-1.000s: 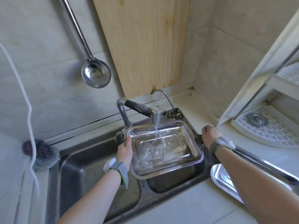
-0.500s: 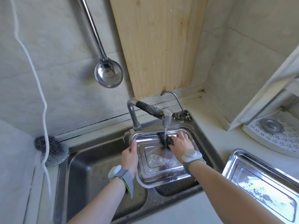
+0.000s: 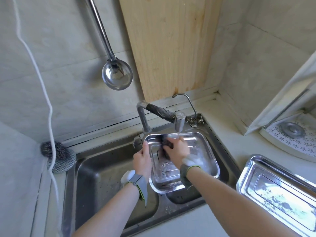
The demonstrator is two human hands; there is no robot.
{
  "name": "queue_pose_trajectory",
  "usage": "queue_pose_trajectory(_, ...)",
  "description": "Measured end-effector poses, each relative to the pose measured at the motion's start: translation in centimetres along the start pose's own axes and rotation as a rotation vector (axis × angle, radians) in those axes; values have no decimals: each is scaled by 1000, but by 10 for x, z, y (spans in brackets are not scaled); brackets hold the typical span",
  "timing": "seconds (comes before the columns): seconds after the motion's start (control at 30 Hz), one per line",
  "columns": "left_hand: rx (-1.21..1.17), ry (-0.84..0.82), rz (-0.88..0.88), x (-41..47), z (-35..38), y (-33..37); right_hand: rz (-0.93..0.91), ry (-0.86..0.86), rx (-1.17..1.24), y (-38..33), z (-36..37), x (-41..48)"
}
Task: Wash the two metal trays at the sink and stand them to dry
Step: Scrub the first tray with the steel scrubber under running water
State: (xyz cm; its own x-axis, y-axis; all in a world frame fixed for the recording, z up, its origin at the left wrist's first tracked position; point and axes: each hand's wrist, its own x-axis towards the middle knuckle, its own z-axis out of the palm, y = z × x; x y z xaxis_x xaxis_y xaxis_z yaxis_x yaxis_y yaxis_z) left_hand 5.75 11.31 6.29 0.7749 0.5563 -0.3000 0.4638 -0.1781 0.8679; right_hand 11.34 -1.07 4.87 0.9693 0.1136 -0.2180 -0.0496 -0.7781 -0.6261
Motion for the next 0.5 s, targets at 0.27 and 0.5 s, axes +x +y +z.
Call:
queue_pose_trajectory(0.27,37,3,8,-1,-6,-5,125,-31,-62,21,-11,13)
queue_pose_trajectory(0.5,19,23,-6,-3,-9,-4,-16,-114,-11,12,-2,7)
